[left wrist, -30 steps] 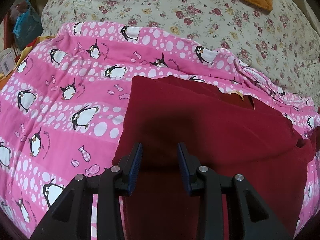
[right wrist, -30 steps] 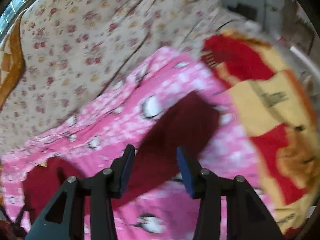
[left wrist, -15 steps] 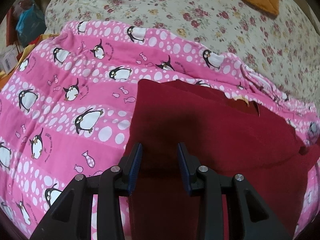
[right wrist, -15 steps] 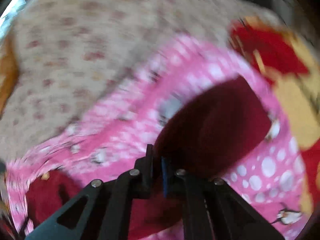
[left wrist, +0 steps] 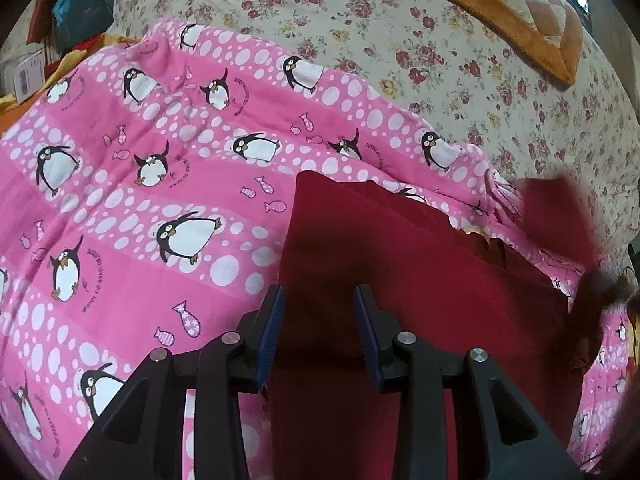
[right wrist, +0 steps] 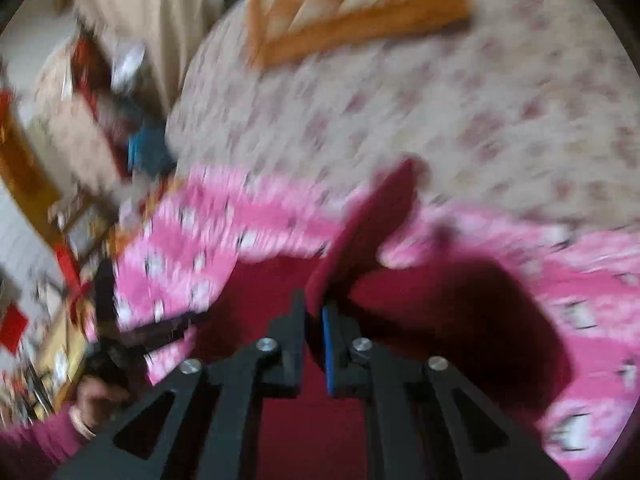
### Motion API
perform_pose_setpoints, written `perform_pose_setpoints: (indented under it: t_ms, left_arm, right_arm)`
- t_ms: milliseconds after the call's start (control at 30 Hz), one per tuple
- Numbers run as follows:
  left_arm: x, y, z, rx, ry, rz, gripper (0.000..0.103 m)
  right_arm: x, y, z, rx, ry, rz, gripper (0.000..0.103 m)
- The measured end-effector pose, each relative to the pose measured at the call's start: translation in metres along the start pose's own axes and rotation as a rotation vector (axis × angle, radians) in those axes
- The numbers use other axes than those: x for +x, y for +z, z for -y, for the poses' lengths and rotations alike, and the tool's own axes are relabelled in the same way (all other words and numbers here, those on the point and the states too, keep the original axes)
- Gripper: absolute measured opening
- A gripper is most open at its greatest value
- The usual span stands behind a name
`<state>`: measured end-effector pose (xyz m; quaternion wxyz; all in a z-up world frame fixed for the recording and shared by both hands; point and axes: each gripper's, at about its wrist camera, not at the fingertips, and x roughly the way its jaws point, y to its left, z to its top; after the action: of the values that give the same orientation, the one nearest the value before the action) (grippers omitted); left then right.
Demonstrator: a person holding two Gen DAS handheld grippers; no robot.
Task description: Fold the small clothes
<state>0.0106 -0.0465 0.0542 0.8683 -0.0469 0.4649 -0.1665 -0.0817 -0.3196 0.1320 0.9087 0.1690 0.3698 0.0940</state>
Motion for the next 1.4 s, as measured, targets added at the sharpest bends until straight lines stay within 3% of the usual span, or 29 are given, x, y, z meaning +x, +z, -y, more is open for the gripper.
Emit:
perform_pose_setpoints:
  t_ms: [67, 100, 167, 300, 467, 567, 600, 700, 800, 867, 900, 1000, 1133, 1267, 1400]
  left_arm:
    - [0.001, 0.001, -0.001, -0.006, -0.02, -0.007, 0.015]
    - [0.0, 0.001, 0.0, -0.005, -0.027, -0.006, 0.015]
    - [-0.002, 0.001, 0.001, 0.003, -0.036, 0.003, 0.015]
    - [-0.002, 0.001, 0.009, 0.023, -0.064, 0.007, 0.015]
    - [0.006, -0.002, 0.033, 0.092, -0.073, 0.012, 0.015]
    - [0.016, 0.003, 0.046, 0.115, -0.068, -0.018, 0.015]
    - [0.019, 0.004, 0.049, 0.117, -0.079, -0.034, 0.015]
    - [0.032, 0.008, 0.061, 0.151, -0.112, -0.07, 0.015]
    - [0.051, 0.01, 0.067, 0.136, -0.103, -0.115, 0.015]
    - [0.059, 0.016, 0.068, 0.095, -0.146, -0.125, 0.009]
    - [0.06, 0.019, 0.07, 0.081, -0.173, -0.125, 0.0]
    - [0.059, 0.028, 0.079, 0.069, -0.21, -0.137, 0.0]
    - [0.013, 0.045, 0.068, 0.048, -0.241, -0.035, 0.0]
    - [-0.012, 0.038, 0.034, 0.015, -0.169, 0.007, 0.0]
    - [0.005, 0.019, 0.01, -0.024, -0.132, -0.059, 0.0]
  right_arm:
    - [0.05, -0.023, -0.017, -0.032, -0.013, -0.155, 0.04]
    - [0.068, -0.034, -0.022, -0.044, -0.032, -0.23, 0.04]
    - [0.077, -0.049, -0.023, -0.058, -0.047, -0.279, 0.04]
    - [0.041, -0.051, -0.007, 0.001, -0.038, -0.231, 0.042]
    - [0.011, -0.032, 0.014, 0.081, -0.088, -0.152, 0.044]
    - [0.007, -0.02, -0.008, 0.05, 0.069, -0.153, 0.045]
    - [-0.001, -0.021, -0.013, 0.008, 0.054, -0.144, 0.045]
    - [-0.027, -0.034, 0.004, -0.043, -0.119, -0.114, 0.05]
    - [-0.051, -0.054, 0.051, 0.063, -0.191, -0.145, 0.051]
    - [-0.07, -0.066, 0.08, 0.137, -0.225, -0.134, 0.051]
    - [-0.078, -0.071, 0.092, 0.168, -0.238, -0.123, 0.051]
    - [-0.097, -0.084, 0.128, 0.27, -0.265, -0.105, 0.051]
    - [-0.1, -0.087, 0.149, 0.328, -0.286, -0.071, 0.052]
    - [-0.089, -0.08, 0.154, 0.346, -0.29, -0.047, 0.069]
    - [-0.07, -0.071, 0.161, 0.402, -0.293, -0.028, 0.07]
